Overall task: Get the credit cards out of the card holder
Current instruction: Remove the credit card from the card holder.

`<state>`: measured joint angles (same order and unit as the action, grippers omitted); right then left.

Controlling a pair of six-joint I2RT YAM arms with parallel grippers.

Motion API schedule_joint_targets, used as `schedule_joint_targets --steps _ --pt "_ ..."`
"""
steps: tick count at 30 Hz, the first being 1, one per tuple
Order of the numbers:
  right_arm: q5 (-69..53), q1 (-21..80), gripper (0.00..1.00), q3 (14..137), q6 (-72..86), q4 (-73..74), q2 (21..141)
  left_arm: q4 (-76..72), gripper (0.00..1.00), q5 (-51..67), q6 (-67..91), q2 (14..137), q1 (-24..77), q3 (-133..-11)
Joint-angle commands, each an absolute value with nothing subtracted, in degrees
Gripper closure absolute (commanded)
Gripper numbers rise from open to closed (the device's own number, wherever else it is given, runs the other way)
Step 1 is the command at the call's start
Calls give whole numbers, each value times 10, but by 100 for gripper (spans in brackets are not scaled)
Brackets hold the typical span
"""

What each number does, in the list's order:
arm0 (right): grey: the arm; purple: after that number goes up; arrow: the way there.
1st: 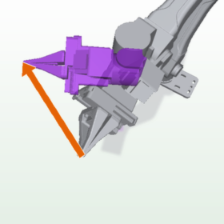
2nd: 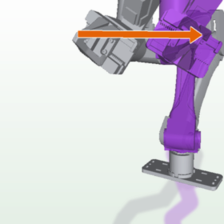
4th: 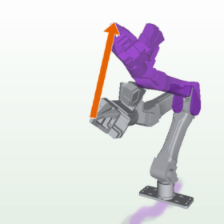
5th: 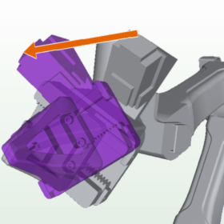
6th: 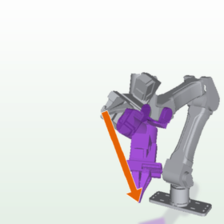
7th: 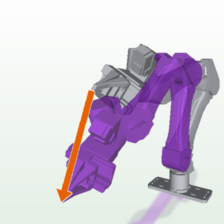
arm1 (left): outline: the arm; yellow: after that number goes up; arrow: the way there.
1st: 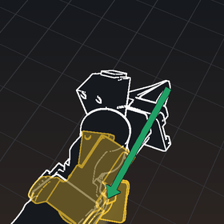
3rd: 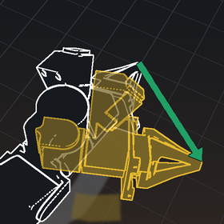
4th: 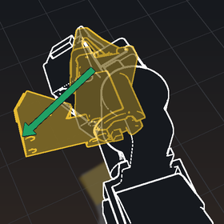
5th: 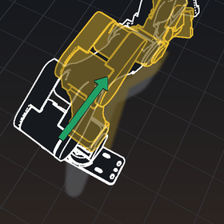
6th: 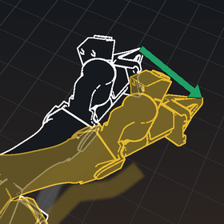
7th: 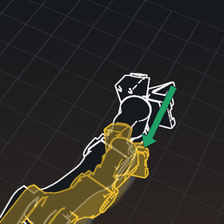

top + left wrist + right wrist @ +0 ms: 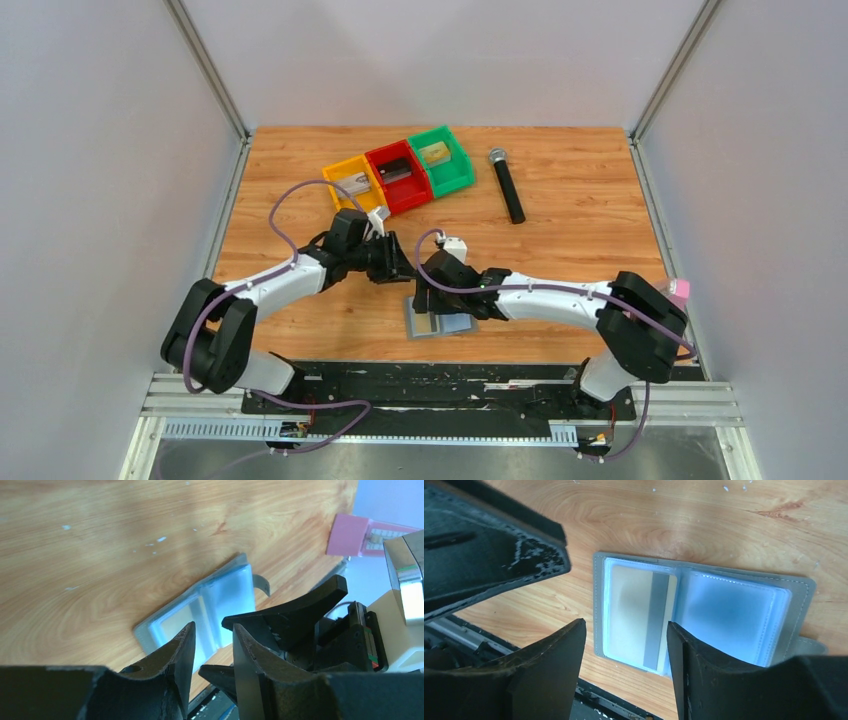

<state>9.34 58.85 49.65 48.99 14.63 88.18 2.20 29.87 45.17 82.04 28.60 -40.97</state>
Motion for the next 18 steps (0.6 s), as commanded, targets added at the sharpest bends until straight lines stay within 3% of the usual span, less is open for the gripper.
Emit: schedule_joint_targets --steps 1,9,18 --pt "144 607 38 556 507 214 921 87 58 244 425 770 273 -389" --pt "179 625 32 616 514 281 992 123 57 231 413 738 241 -370" --pt "185 637 35 650 511 316 1050 125 57 238 404 725 234 -355"
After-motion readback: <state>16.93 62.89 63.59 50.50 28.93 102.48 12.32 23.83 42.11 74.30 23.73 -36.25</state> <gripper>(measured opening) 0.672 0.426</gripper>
